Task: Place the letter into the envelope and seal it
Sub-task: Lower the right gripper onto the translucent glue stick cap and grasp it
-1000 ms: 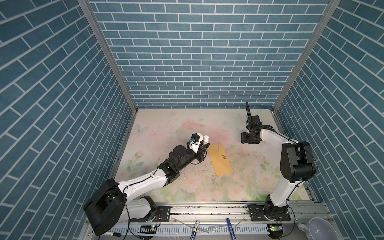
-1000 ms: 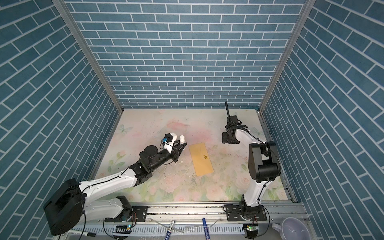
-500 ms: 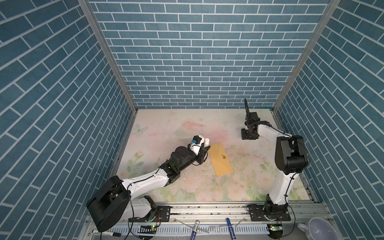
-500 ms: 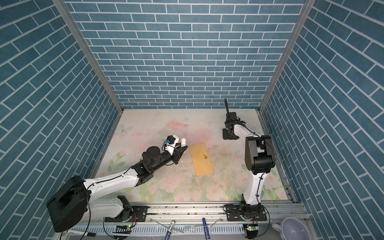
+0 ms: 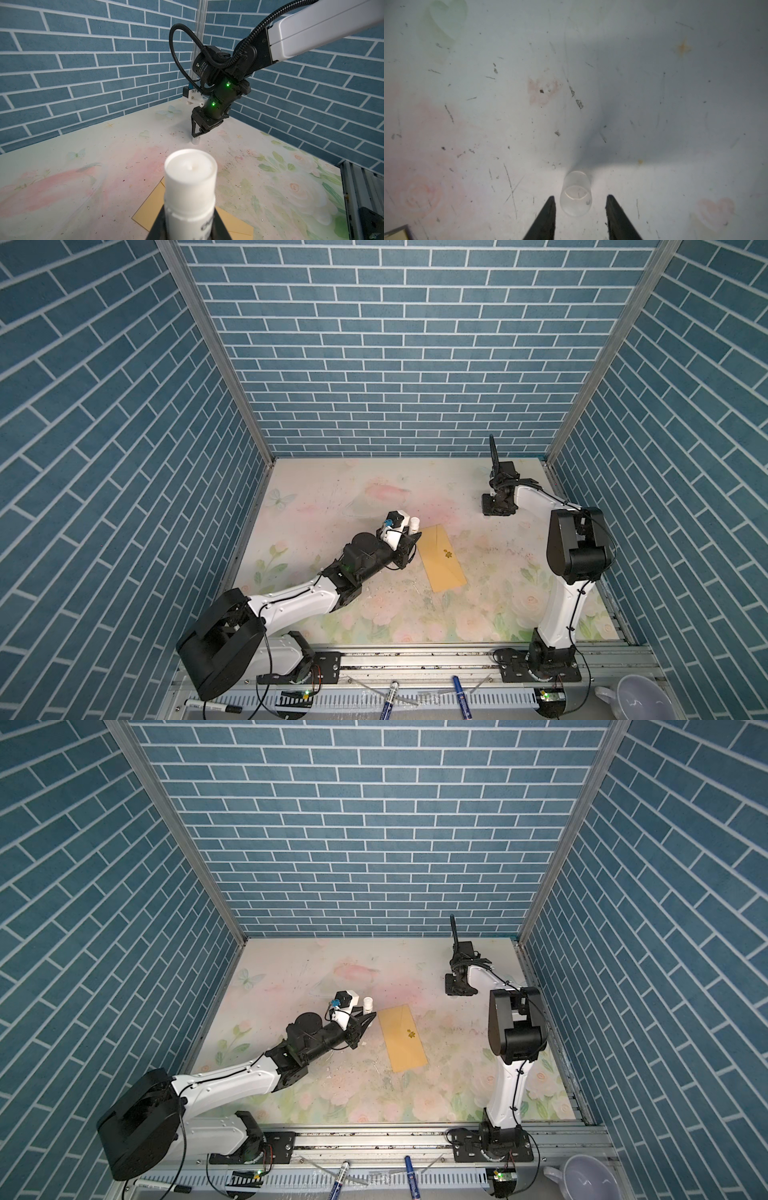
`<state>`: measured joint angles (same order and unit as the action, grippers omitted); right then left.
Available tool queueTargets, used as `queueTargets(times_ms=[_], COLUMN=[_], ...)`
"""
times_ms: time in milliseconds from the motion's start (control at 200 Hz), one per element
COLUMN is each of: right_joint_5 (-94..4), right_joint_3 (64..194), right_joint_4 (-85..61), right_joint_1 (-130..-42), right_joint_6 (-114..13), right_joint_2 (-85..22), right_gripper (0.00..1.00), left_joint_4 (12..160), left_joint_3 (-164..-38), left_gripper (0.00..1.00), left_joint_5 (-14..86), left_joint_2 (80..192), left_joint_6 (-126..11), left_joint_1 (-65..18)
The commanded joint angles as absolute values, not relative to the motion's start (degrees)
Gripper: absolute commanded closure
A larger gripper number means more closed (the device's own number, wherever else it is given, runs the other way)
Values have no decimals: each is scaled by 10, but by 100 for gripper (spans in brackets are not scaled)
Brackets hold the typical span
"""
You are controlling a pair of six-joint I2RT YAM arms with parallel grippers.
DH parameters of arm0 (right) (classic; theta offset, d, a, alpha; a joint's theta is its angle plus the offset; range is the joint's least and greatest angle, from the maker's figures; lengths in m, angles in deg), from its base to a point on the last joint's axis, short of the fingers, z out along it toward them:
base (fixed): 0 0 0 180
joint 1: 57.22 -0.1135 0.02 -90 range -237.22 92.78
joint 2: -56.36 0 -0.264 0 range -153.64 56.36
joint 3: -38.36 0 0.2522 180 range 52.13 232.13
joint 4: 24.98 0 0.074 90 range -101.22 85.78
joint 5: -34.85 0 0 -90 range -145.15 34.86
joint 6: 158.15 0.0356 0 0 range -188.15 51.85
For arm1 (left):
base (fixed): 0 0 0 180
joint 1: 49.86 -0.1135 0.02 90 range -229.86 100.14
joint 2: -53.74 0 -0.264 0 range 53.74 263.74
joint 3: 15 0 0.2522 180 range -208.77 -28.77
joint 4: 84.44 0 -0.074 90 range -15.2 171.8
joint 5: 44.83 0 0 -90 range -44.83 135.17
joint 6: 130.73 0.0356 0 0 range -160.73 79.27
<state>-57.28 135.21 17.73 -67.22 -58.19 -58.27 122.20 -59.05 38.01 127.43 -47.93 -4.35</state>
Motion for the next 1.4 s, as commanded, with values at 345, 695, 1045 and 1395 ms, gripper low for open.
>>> queueTargets(times_ms=[345, 695, 1045, 1395], right_joint_5=[-567, -571, -440, -299], right_joint_3=[1381, 1375, 1313, 1274], right_joint_4=[200, 212, 232, 296], right_joint_1=[-666, -666, -671, -707], right_joint_6=[-598, -602, -591, -589], right_joint_2=[-609, -584, -383, -205], right_gripper=[73, 78, 83, 90], left_joint_4=[1246, 1256, 1296, 1291], left_joint_3=[-594, -591, -577, -587], left_gripper=[100, 100, 100, 100], left_joint_5=[374, 364, 308, 264], left_joint_2=[1284, 1293, 1311, 1324], left_joint_6=[-486, -478, -417, -373], left_joint_1=[-44, -44, -44, -45])
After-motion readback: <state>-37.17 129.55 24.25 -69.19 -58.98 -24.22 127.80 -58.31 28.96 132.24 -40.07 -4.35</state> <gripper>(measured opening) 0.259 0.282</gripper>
